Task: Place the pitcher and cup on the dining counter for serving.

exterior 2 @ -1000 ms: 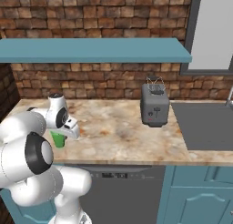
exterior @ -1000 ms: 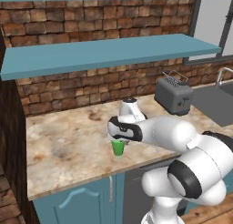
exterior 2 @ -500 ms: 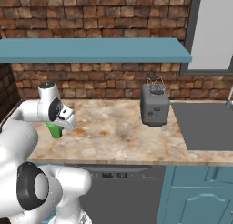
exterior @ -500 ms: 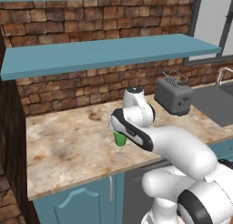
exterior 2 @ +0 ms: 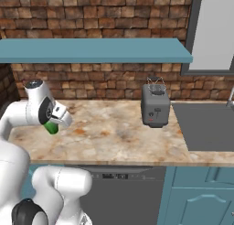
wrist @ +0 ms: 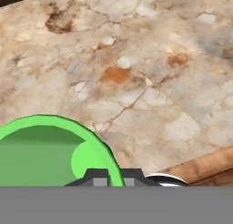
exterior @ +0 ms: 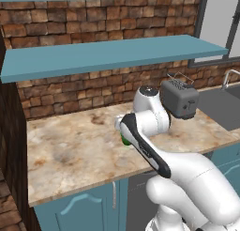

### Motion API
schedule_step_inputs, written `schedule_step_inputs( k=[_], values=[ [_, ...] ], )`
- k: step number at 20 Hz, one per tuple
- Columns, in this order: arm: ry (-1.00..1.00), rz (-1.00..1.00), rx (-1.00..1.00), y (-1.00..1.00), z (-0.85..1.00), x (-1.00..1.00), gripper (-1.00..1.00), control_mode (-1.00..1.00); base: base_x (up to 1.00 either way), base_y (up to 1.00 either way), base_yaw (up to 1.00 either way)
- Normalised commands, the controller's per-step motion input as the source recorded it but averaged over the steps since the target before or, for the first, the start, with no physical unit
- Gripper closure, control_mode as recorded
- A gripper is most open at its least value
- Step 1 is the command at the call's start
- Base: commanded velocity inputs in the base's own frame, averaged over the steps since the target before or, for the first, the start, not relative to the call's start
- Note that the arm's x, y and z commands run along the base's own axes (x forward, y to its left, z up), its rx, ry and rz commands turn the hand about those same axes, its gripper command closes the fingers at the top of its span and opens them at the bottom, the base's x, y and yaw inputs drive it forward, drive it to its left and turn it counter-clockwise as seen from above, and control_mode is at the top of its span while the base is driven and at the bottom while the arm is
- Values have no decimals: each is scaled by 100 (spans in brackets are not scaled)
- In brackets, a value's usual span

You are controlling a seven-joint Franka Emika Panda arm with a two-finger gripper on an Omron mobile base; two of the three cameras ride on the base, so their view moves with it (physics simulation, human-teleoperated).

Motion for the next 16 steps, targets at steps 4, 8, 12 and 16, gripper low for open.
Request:
schedule_step_inputs(
  k=[4, 8, 12, 16],
  values=[
    [-6, 0, 0, -1, 37, -24, 100, -100, 0, 0, 0],
    [-1, 1, 0, -3, 12, -7, 100, 100, -37, -27, 22],
    [0, 0, 0, 0, 0, 0, 100, 100, -65, -48, 62],
    [0, 0, 0, 0, 0, 0, 100, 100, -74, -26, 89]
  ],
)
